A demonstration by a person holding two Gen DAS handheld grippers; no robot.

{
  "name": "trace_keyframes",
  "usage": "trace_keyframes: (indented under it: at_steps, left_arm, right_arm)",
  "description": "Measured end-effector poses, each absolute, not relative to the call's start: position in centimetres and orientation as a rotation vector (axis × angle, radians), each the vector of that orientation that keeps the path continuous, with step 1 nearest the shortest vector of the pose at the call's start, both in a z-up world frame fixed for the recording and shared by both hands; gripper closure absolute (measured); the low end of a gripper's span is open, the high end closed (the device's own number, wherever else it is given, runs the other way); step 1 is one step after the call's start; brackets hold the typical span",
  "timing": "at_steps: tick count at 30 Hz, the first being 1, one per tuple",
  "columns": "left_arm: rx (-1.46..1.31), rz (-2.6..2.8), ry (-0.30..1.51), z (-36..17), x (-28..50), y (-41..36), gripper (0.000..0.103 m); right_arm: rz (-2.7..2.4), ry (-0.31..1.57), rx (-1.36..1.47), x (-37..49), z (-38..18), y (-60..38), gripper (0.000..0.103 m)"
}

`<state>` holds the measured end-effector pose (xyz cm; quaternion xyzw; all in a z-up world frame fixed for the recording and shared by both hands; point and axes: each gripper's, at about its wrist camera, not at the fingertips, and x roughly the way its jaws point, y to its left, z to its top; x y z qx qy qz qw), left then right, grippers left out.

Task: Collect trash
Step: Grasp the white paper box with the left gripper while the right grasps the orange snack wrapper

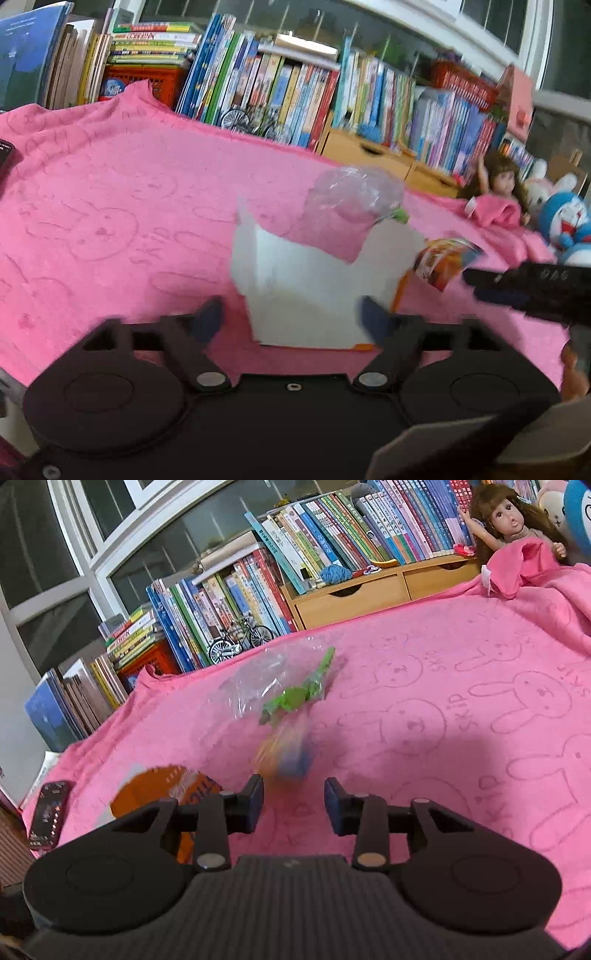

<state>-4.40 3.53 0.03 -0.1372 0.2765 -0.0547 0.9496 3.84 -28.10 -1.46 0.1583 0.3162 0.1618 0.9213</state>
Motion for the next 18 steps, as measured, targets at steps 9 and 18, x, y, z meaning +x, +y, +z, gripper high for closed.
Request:
trace_keyframes:
  at_steps: [9, 18]
  left_arm:
    - [-0.262, -0.027, 0.533, -1.5, -3.2, 2.5, 0.069]
    - [-0.273, -0.024, 0.529, 0.0, -3.4, 3.6, 0.097]
  right_arm:
    - [0.275, 0.584, 0.229, 2.6, -2.0, -27.3, 0.037]
    - [0.166, 0.558, 0.174, 7.5, -1.6, -27.7, 0.003]
